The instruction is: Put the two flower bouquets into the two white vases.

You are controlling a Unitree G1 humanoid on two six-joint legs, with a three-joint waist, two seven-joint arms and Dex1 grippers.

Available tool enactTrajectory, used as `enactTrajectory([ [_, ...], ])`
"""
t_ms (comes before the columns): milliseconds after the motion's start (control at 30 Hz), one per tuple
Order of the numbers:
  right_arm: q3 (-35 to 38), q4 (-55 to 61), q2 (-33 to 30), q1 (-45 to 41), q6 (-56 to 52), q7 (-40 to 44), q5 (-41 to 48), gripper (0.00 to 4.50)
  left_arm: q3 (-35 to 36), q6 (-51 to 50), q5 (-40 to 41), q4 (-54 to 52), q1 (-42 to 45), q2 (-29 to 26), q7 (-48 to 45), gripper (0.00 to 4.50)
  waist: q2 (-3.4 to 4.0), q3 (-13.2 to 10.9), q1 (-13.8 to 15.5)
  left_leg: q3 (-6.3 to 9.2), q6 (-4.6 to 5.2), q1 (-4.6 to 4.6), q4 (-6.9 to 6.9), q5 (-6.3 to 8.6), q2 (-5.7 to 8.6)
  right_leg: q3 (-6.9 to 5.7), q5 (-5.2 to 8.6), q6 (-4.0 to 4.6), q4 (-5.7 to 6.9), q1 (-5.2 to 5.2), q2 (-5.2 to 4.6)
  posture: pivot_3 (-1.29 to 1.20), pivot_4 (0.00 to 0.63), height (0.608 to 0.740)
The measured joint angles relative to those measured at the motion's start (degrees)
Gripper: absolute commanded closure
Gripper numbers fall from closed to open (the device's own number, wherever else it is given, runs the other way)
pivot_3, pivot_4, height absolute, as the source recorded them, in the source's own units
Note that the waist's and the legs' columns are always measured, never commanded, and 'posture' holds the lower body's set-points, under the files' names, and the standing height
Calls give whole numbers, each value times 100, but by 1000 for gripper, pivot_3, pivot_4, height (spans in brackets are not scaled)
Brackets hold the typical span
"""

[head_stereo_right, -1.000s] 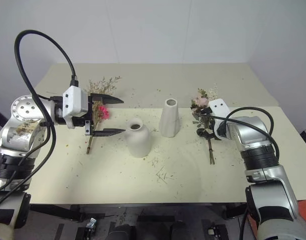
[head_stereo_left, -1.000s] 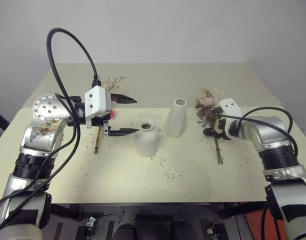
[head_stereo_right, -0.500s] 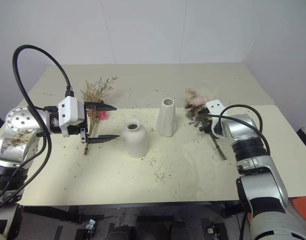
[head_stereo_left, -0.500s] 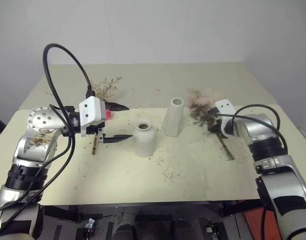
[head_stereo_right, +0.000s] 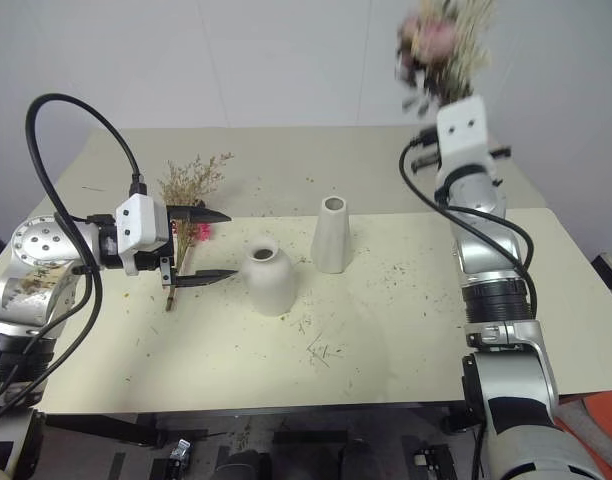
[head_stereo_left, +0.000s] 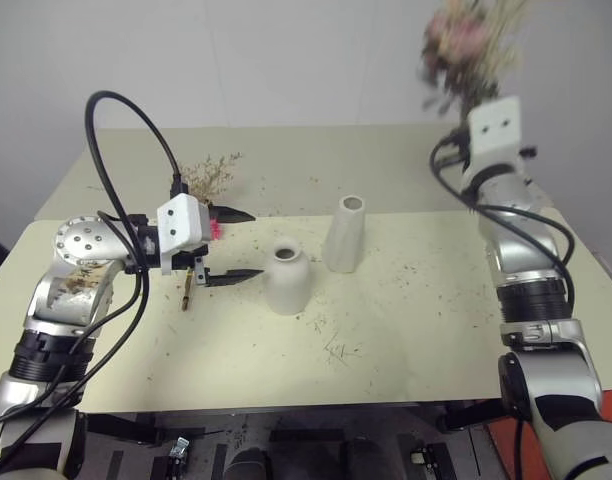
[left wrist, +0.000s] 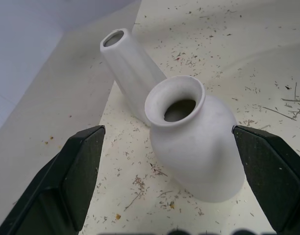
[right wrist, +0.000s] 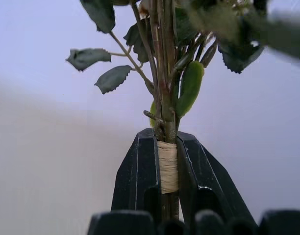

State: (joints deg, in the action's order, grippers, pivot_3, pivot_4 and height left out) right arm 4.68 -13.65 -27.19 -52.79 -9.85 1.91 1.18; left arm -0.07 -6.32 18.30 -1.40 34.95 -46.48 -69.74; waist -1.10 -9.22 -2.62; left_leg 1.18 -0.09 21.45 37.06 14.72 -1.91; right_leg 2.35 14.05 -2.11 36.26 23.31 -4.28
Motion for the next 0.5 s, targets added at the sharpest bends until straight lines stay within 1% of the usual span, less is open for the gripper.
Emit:
enactTrajectory([
  [67,300,596,366,172,433,420,696,4257,24,1,7,5,47,-1,-9,0,1,1,1,2,0,-5,1,0,-1,-1,0,0,0,-8,1,0,150,740],
  [133,370,1020,663,295,818,840,1237,4257,27,1,5,22,62,-2,-21,0,1,1,-1,1,0,-8,3,0,0,0,-1,-1,6,-10,-2,0,150,740],
  [200,436,1251,859,296,857,987,1541,4257,27,0,2,52,62,-6,-26,0,1,1,5,1,0,-11,5,0,0,-1,-2,-1,13,-10,-2,0,150,740],
  [333,371,1494,1285,301,798,1094,1828,4257,29,-2,2,86,62,-36,-31,0,2,1,3,2,0,-23,5,0,0,0,-1,0,38,-9,1,0,150,740],
  [500,236,1515,1610,401,717,1183,1939,4257,63,-20,5,80,45,-90,-30,0,3,1,3,4,0,-26,4,0,0,1,-1,1,42,-8,3,0,150,740],
])
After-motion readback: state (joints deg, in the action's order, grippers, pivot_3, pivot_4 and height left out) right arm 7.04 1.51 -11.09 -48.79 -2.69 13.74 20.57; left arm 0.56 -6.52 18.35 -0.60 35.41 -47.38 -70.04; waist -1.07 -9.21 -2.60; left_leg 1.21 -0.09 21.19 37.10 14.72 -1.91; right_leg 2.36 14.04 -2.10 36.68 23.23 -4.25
